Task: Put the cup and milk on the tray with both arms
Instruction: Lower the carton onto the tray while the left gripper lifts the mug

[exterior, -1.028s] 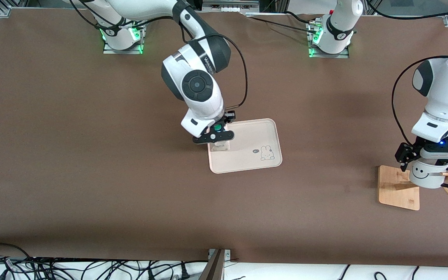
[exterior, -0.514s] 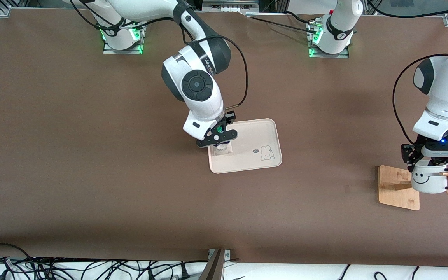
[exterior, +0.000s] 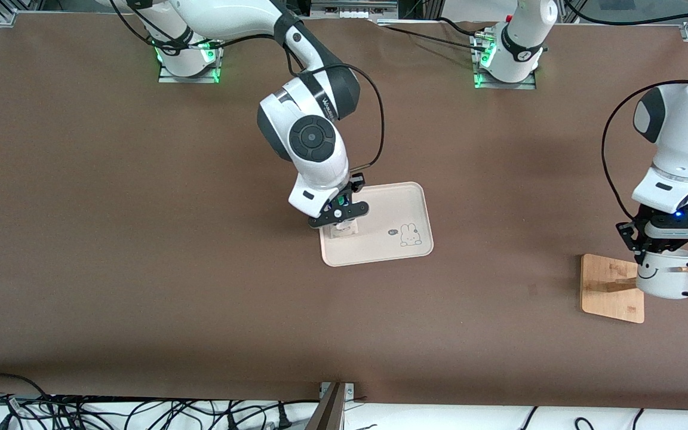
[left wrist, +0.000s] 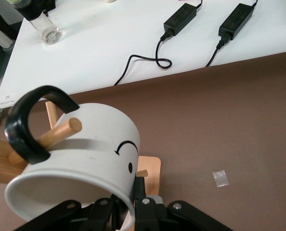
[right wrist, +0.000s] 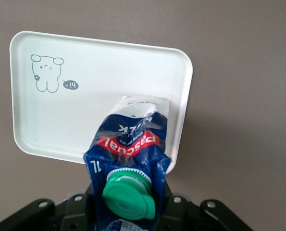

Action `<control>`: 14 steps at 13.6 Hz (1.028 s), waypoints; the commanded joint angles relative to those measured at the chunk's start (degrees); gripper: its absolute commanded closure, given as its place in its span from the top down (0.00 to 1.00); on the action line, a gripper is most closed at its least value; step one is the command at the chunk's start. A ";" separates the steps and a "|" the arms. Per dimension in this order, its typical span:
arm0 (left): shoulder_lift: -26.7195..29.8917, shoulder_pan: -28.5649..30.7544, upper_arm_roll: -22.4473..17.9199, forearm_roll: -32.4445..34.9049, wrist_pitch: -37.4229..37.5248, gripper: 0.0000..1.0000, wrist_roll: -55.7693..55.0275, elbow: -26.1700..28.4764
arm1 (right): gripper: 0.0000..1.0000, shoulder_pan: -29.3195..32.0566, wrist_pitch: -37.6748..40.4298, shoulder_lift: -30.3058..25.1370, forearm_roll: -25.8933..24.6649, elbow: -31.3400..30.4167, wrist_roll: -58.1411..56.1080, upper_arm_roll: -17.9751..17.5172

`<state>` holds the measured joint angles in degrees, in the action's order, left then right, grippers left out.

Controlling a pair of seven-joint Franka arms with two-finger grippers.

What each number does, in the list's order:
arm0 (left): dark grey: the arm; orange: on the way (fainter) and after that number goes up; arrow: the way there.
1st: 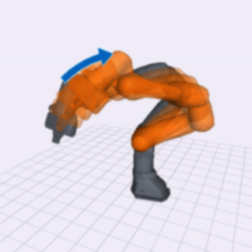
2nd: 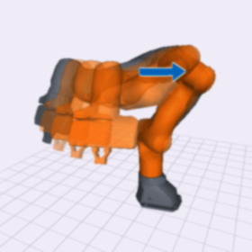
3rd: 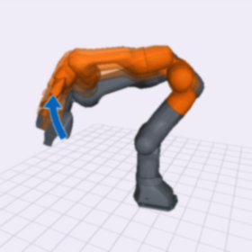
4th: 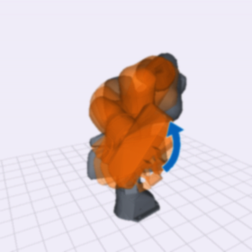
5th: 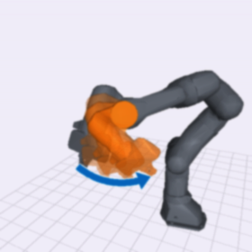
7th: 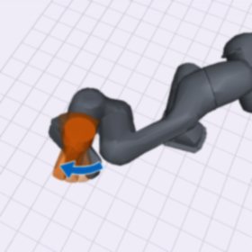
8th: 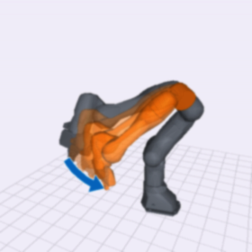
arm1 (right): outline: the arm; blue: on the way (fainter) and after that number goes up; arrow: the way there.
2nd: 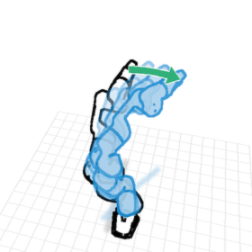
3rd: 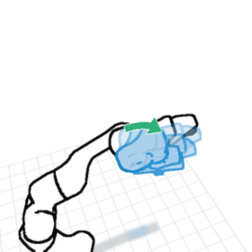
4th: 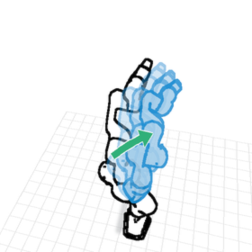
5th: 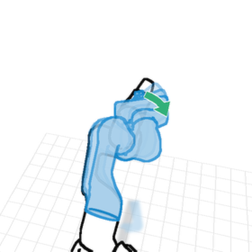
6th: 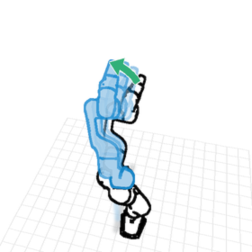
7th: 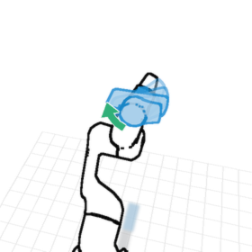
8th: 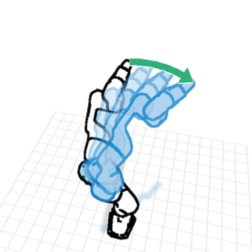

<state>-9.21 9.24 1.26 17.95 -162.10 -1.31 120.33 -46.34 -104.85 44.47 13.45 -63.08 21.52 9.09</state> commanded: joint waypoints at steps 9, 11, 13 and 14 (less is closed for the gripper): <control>2.26 -3.97 1.55 0.25 0.03 0.00 -3.26 0.61 | 0.48 -2.00 -2.29 2.99 2.46 1.21 3.71 2.95; 3.23 -4.40 3.30 0.16 0.82 0.00 -3.61 0.79 | 1.00 -2.00 -2.37 2.99 2.55 1.21 4.23 2.95; 4.63 -5.54 5.50 0.25 6.41 0.00 -3.62 0.61 | 1.00 -1.91 -2.46 2.82 2.55 1.29 4.32 3.12; 5.33 -6.85 6.38 0.16 11.14 0.00 -3.70 0.18 | 1.00 -1.91 -2.37 2.64 2.64 1.30 4.15 3.56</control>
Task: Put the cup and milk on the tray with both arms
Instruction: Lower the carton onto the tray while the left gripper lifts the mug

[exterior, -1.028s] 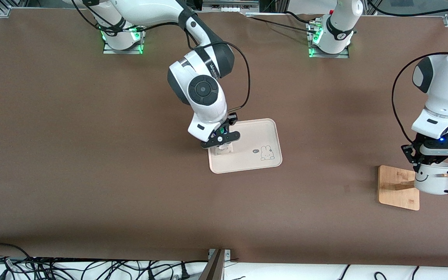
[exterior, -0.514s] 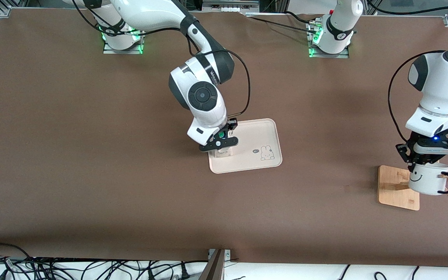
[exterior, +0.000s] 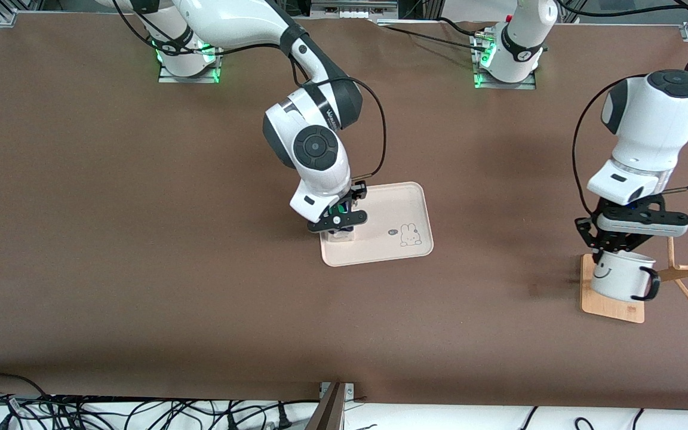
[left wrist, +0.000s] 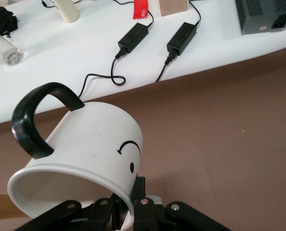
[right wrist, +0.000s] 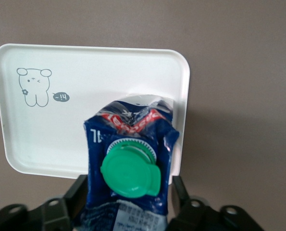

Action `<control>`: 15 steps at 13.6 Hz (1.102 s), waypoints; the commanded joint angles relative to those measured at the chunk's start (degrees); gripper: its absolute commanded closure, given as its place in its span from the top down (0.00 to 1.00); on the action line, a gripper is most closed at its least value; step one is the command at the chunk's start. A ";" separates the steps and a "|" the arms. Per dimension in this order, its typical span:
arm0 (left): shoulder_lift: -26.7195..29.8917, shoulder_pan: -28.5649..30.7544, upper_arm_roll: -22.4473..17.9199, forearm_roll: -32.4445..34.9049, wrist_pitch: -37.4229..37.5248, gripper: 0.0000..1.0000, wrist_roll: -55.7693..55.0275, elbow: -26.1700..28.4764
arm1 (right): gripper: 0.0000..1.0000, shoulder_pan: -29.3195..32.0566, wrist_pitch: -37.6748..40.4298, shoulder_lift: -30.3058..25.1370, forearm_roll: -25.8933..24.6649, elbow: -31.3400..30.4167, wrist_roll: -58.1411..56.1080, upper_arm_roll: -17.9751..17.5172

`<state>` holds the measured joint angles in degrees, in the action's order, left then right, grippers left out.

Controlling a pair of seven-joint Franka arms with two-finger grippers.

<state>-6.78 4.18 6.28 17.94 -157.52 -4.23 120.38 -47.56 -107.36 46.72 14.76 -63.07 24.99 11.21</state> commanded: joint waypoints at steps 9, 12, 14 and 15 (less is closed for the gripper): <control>-3.75 -11.20 6.90 -12.81 35.42 0.00 -1.92 -10.86 | 1.00 -1.13 2.68 -5.57 6.60 1.37 7.15 6.19; -8.93 -15.51 6.99 -15.03 39.99 0.00 -2.62 -15.16 | 1.00 -0.52 8.20 -10.14 5.29 1.46 9.02 7.77; -13.76 -18.32 6.90 -19.32 43.42 0.00 -4.11 -19.46 | 1.00 1.76 12.42 -15.14 2.49 1.37 8.50 7.60; -16.31 -19.90 6.90 -19.61 45.18 0.00 -4.99 -21.57 | 1.00 3.60 14.79 -17.51 1.95 1.37 8.06 7.42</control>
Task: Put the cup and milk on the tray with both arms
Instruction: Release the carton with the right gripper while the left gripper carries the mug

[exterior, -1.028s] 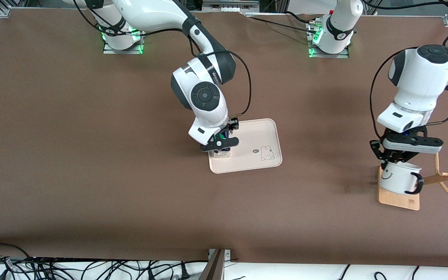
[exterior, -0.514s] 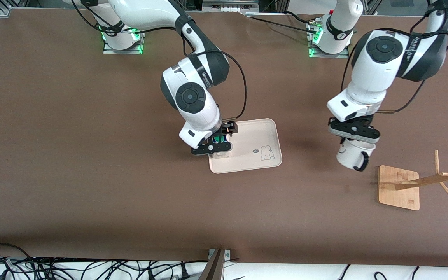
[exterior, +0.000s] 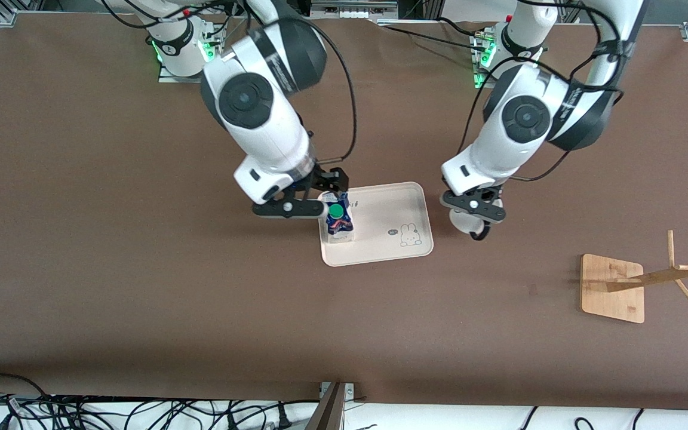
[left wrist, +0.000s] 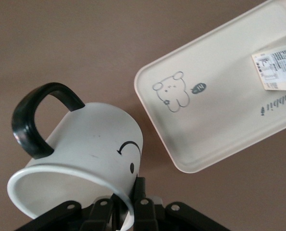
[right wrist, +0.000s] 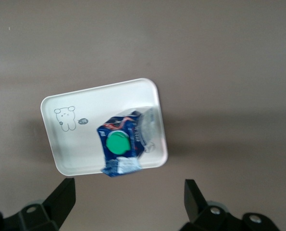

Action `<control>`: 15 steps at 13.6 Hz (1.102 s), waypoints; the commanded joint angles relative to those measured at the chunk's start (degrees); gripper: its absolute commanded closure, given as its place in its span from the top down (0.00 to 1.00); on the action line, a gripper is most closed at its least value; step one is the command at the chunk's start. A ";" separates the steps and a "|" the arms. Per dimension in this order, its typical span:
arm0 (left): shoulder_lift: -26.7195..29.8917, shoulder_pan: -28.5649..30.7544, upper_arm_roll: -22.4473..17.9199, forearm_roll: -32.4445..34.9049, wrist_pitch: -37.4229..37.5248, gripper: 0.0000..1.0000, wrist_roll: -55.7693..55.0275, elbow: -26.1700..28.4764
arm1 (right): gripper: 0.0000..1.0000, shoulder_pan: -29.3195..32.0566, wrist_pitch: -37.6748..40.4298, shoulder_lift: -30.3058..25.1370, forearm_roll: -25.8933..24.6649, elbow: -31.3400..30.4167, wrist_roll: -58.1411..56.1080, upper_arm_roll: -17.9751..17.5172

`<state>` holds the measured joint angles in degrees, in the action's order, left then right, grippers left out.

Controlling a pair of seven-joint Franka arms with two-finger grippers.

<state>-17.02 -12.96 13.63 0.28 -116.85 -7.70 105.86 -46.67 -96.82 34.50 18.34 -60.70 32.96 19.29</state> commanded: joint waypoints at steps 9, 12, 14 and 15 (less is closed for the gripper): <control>-21.12 -10.77 -0.97 -2.74 9.36 0.00 -17.08 -20.33 | 1.00 27.31 9.45 -15.95 -0.94 -4.68 -0.17 -9.62; -22.70 -12.27 -1.06 -2.74 8.66 0.00 -19.28 -20.78 | 1.00 33.29 11.47 -17.71 -1.37 -8.63 -0.44 -12.33; -23.32 -12.27 -1.15 -2.74 8.57 0.00 -19.28 -21.22 | 1.00 36.73 12.35 -19.29 -4.00 -11.97 -7.26 -13.57; -23.84 -12.27 -1.15 -2.74 8.31 0.00 -19.28 -21.31 | 1.00 38.13 13.23 -19.91 -6.10 -12.51 -11.99 -13.58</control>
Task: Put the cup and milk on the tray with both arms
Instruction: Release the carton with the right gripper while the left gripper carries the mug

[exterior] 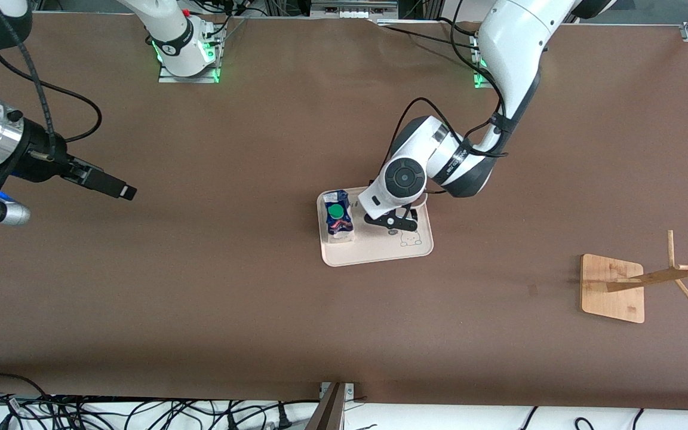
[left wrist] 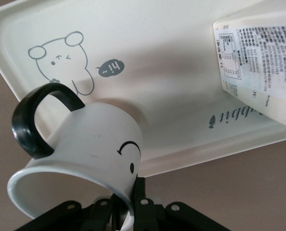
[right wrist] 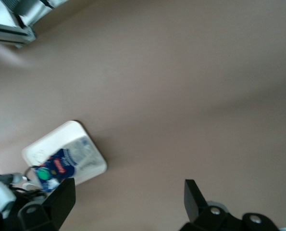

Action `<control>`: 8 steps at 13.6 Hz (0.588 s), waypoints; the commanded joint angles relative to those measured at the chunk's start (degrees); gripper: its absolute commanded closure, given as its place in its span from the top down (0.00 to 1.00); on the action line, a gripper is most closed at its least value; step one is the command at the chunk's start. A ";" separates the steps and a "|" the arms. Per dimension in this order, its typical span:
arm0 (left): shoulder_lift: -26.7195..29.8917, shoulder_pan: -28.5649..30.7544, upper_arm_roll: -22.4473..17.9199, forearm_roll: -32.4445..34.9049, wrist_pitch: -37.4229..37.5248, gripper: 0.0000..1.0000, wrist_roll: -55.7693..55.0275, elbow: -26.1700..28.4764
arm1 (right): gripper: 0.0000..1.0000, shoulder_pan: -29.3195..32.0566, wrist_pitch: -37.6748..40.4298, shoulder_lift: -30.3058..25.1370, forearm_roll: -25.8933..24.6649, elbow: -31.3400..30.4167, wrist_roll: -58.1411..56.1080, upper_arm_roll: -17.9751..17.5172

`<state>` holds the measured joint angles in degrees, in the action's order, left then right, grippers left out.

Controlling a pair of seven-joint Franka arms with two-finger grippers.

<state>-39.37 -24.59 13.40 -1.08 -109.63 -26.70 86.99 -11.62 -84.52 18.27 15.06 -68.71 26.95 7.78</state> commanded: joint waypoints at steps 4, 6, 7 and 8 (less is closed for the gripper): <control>-2.21 -0.54 -1.88 -1.38 -0.76 0.00 -0.20 -2.52 | 1.00 7.66 4.80 -5.52 -9.33 -4.15 -17.01 -1.89; -2.21 -0.37 -2.23 -1.47 -0.76 0.14 -0.20 -2.44 | 1.00 7.58 5.67 -6.49 -12.42 -4.24 -16.84 -2.33; -2.29 -0.37 -2.32 -1.56 -0.76 0.42 -0.20 -2.44 | 1.00 7.67 5.50 -6.67 -12.60 -4.32 -16.92 -2.59; -2.29 -0.28 -2.33 -1.56 -0.76 0.44 -0.20 -2.35 | 1.00 7.67 5.41 -6.67 -12.78 -4.50 -17.01 -2.68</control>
<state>-40.58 -24.52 11.65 -1.17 -110.32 -26.80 86.01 -4.33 -79.06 13.36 3.83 -70.96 10.34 6.52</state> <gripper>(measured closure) 0.863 0.000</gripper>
